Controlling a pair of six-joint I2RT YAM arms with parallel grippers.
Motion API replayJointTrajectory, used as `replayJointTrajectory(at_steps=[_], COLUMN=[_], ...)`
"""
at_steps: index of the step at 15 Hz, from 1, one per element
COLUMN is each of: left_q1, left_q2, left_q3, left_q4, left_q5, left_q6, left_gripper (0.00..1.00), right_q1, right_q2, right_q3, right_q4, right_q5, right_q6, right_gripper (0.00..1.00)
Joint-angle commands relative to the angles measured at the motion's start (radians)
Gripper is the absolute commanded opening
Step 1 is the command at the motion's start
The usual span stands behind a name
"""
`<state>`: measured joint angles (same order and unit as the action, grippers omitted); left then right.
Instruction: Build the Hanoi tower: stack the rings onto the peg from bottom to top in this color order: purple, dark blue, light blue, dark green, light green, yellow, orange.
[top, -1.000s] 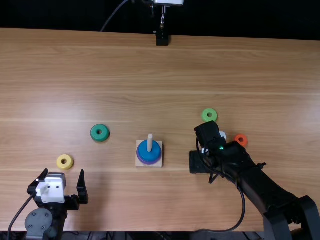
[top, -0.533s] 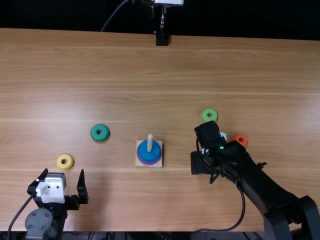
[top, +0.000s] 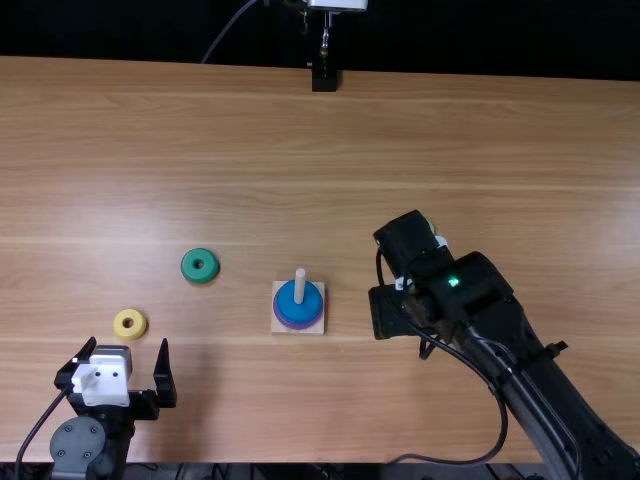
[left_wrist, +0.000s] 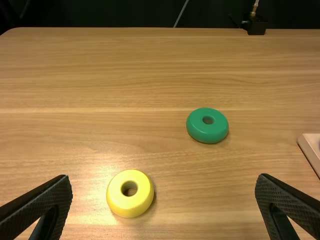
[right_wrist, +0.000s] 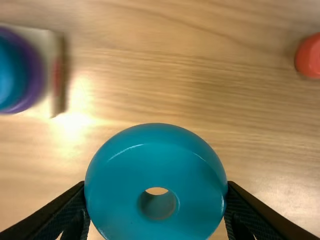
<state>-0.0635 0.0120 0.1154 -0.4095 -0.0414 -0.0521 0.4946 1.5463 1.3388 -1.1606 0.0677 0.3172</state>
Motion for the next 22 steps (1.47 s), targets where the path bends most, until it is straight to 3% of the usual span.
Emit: replayJointTrajectory(at_steps=[1,8,9,11,22], left_q1=[0.011,0.011,0.011,0.011,0.011], left_q2=[-0.012,-0.012,-0.012,-0.012,-0.012], left_q3=[-0.115,-0.115,-0.115,-0.115,-0.115], left_q4=[-0.041,-0.041,-0.041,-0.041,-0.041], left_q5=[0.003,0.003,0.003,0.003,0.003], left_q6=[0.013,0.013,0.013,0.013,0.013], left_gripper=[1.00,1.00,1.00,1.00,1.00], right_q1=[0.035,0.134,0.151,0.177,0.262], right_q2=[-0.009,0.112,0.132,0.176,0.310], right_q3=[0.100,0.346,0.369,0.436,0.600], right_q4=[-0.022,-0.094,-0.094,-0.094,-0.116], right_q5=[0.002,-0.001,-0.001,0.002,0.002], right_q6=[0.009,0.014,0.027,0.084,0.090], right_gripper=[0.00,0.00,0.00,0.00,0.00])
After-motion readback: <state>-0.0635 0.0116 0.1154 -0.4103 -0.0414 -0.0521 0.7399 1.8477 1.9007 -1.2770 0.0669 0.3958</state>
